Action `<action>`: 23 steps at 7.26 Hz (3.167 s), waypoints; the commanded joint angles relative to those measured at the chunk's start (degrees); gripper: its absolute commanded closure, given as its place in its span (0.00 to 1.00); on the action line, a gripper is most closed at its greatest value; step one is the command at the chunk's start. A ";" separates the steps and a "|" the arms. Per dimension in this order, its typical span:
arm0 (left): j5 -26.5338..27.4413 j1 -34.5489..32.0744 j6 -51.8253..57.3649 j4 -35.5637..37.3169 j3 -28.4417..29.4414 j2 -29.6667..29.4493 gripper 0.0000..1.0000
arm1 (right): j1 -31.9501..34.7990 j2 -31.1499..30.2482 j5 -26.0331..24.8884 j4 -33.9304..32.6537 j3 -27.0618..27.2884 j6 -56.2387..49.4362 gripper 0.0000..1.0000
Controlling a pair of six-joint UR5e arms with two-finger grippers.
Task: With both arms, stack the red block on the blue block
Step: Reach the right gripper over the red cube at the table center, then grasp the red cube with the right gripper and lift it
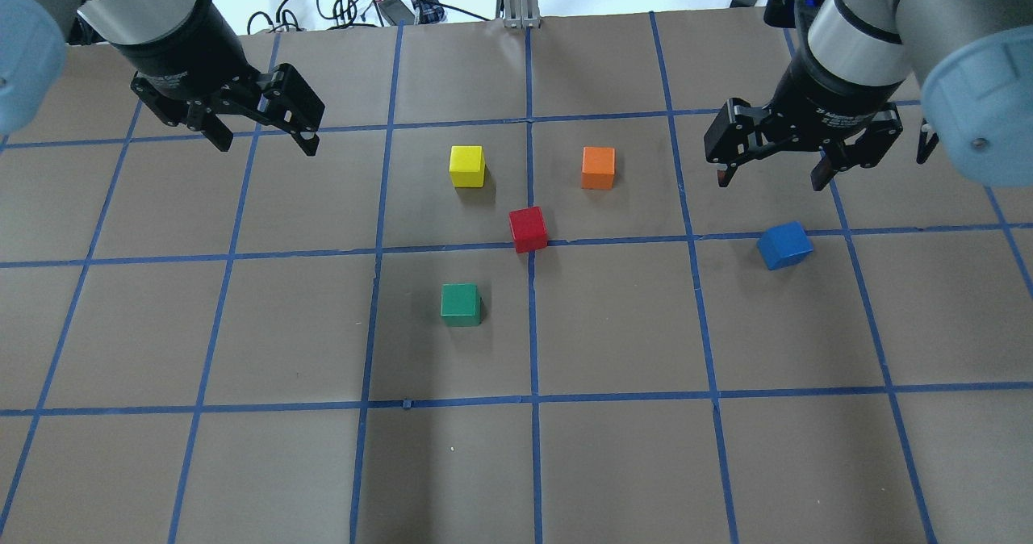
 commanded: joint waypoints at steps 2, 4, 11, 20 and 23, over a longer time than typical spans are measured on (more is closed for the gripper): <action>-0.10 -0.05 -0.17 0.42 -0.14 -0.07 0.00 | 0.82 3.20 1.12 -3.90 2.73 0.41 0.00; -0.01 -0.05 -0.17 0.42 -0.14 -0.16 0.00 | 3.61 5.99 3.05 -12.64 2.91 1.02 0.00; -0.10 -0.05 -0.08 0.42 -0.23 -0.16 0.00 | 19.18 21.90 2.26 -31.21 2.47 9.55 0.00; -0.89 -0.05 0.09 0.42 -0.40 0.01 0.00 | 21.56 34.75 2.26 -40.82 -1.74 9.46 0.00; -0.98 -0.05 0.09 0.42 -0.40 0.01 0.00 | 21.56 35.46 0.78 -40.47 -1.40 8.85 0.38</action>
